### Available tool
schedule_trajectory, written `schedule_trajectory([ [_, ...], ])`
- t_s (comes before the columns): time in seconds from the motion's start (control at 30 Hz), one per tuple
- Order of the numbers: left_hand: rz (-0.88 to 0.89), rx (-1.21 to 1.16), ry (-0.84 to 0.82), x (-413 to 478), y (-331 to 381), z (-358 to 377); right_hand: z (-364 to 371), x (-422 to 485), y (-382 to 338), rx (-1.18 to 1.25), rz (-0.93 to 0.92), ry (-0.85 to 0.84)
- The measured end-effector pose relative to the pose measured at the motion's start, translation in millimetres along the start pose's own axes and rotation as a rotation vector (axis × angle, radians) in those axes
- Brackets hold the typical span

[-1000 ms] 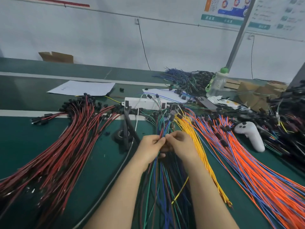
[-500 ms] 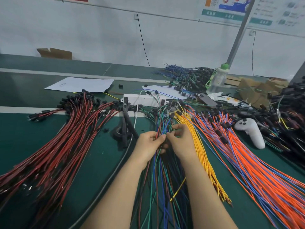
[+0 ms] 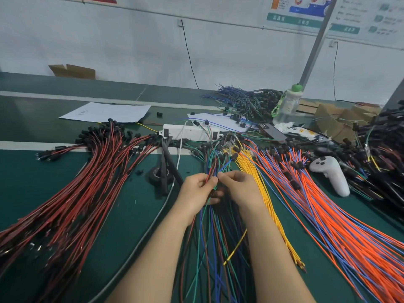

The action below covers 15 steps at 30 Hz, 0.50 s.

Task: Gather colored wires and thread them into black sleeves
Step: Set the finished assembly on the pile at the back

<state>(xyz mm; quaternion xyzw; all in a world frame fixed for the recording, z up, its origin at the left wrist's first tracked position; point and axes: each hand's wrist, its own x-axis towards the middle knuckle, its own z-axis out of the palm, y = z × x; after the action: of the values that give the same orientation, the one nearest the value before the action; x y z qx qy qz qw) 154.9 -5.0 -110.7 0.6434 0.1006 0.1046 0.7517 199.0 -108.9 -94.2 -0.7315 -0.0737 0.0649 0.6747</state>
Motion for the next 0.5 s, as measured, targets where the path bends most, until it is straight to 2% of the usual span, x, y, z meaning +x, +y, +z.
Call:
schedule_trajectory([
  [0.27, 0.009, 0.031, 0.070, 5.7, -6.4, -0.1, -0.2, 0.3, 1.7, -0.242, -0.093, 0.058],
  [0.37, 0.001, 0.024, 0.062, 5.4, -6.6, -0.7, 0.1, 0.3, 1.2, -0.273, -0.078, 0.037],
  [0.5, 0.048, 0.165, 0.035, 0.7, -3.1, 0.7, 4.8, -0.6, -0.7, -0.206, -0.014, 0.129],
])
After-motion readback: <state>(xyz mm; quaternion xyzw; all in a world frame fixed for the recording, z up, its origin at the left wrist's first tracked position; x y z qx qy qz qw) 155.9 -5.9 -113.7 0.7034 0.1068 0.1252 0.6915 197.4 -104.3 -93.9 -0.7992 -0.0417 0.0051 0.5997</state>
